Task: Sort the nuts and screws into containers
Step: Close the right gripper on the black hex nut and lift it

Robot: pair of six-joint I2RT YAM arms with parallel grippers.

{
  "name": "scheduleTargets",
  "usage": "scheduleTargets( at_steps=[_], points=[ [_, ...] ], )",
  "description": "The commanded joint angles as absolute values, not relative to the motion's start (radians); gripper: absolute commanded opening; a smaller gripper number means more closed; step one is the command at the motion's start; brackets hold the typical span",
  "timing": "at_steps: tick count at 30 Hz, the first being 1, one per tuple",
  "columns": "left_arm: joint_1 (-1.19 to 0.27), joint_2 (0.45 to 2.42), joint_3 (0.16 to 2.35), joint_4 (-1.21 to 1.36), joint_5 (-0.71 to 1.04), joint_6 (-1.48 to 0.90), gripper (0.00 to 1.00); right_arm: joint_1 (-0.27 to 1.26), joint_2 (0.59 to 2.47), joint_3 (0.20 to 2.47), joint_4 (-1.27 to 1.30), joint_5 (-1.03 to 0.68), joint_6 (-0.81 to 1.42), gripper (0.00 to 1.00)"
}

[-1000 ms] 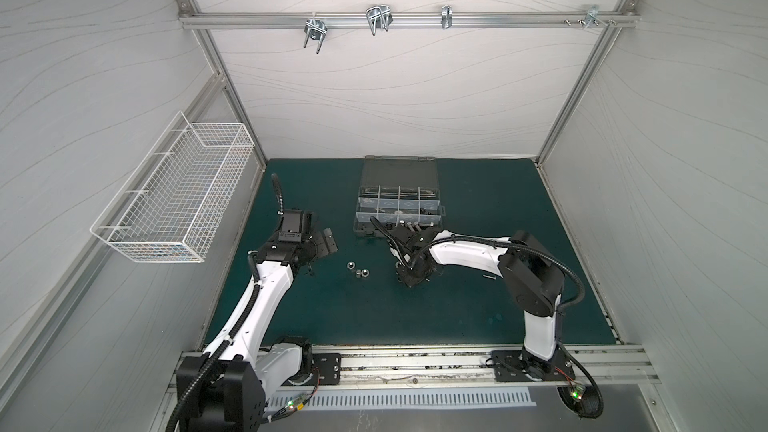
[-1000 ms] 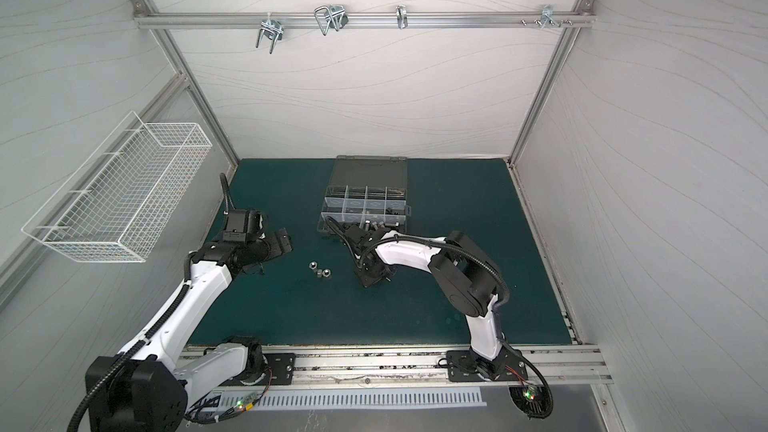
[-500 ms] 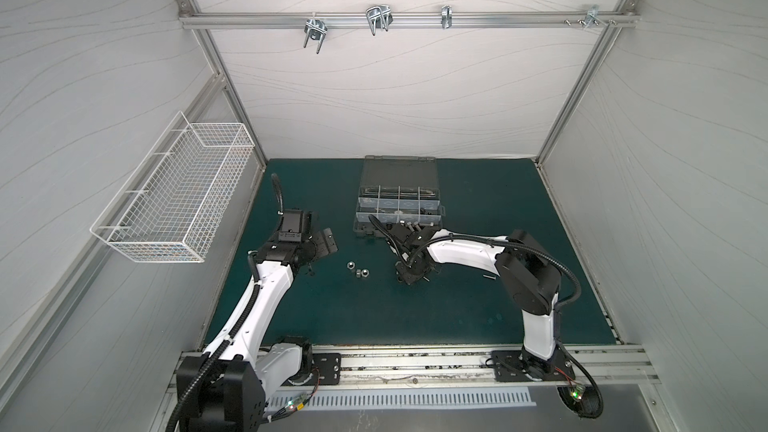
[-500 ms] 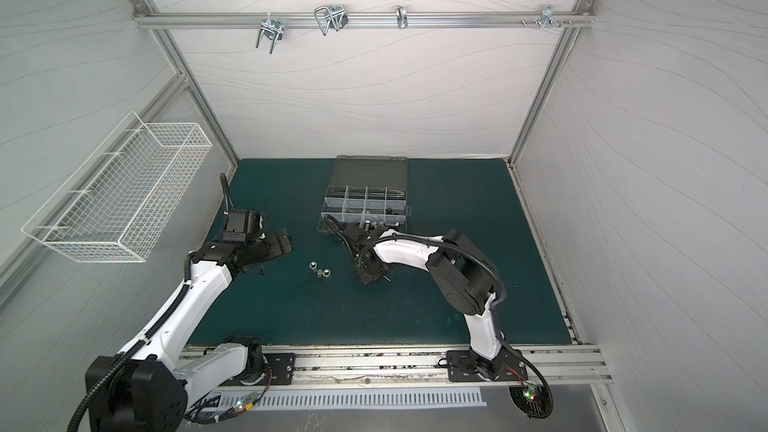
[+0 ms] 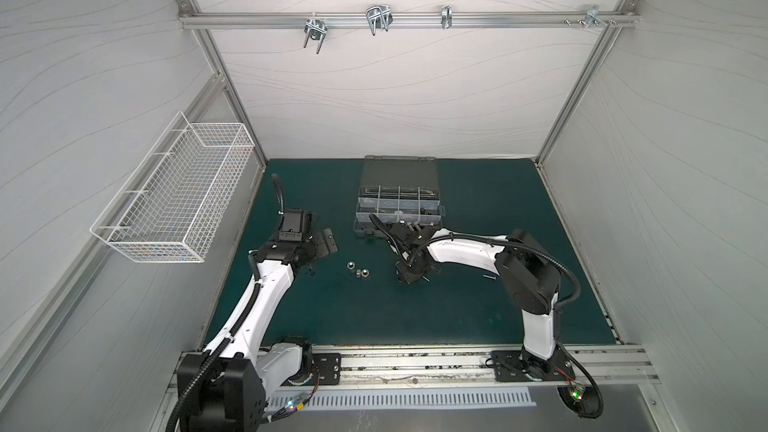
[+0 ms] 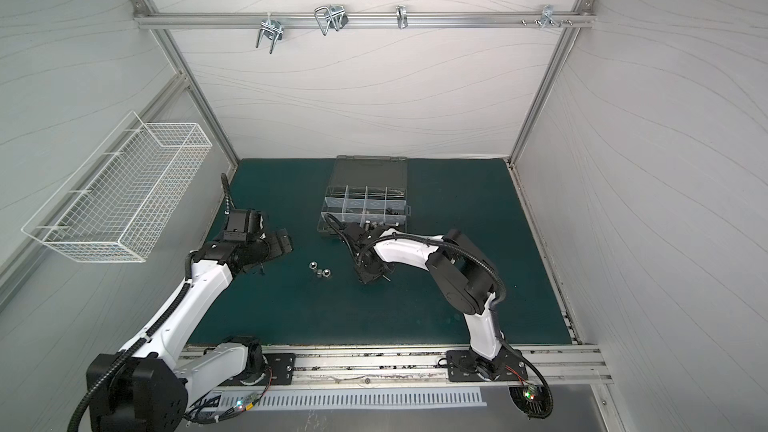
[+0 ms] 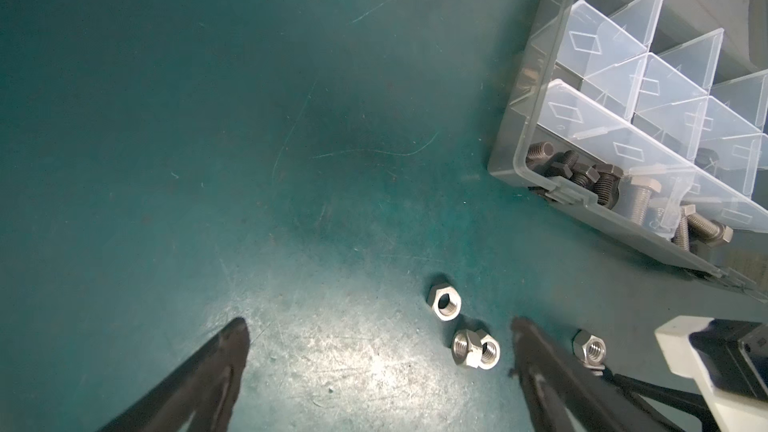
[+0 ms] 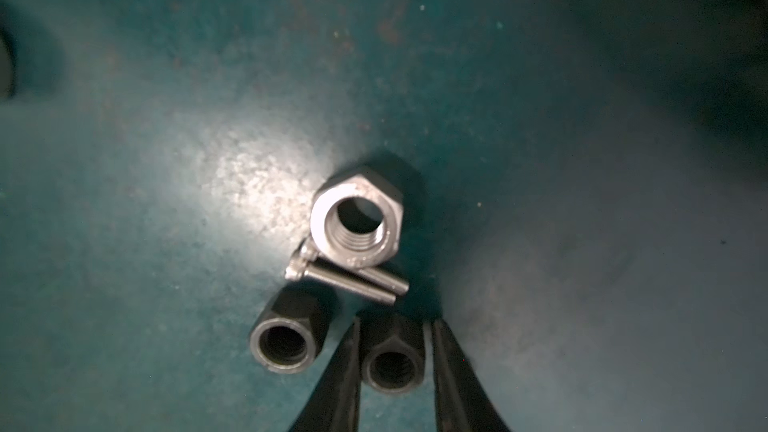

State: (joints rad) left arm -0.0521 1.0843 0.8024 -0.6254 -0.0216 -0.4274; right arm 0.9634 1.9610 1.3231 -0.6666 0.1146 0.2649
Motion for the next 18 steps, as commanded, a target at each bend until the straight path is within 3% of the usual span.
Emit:
scheduleTargets(
  at_steps=[1,14,18],
  points=[
    [-0.043,1.087,0.848,-0.632,-0.023,-0.442,0.99,0.955,1.997,1.271,-0.688,0.094,0.272,0.24],
    [-0.039,1.091,0.851,-0.631,-0.020,-0.444,0.99,0.914,1.918,1.282,-0.694,0.076,0.272,0.01],
    [-0.039,1.088,0.854,-0.634,-0.023,-0.445,0.99,0.871,1.890,1.294,-0.689,0.038,0.266,0.00]
  ],
)
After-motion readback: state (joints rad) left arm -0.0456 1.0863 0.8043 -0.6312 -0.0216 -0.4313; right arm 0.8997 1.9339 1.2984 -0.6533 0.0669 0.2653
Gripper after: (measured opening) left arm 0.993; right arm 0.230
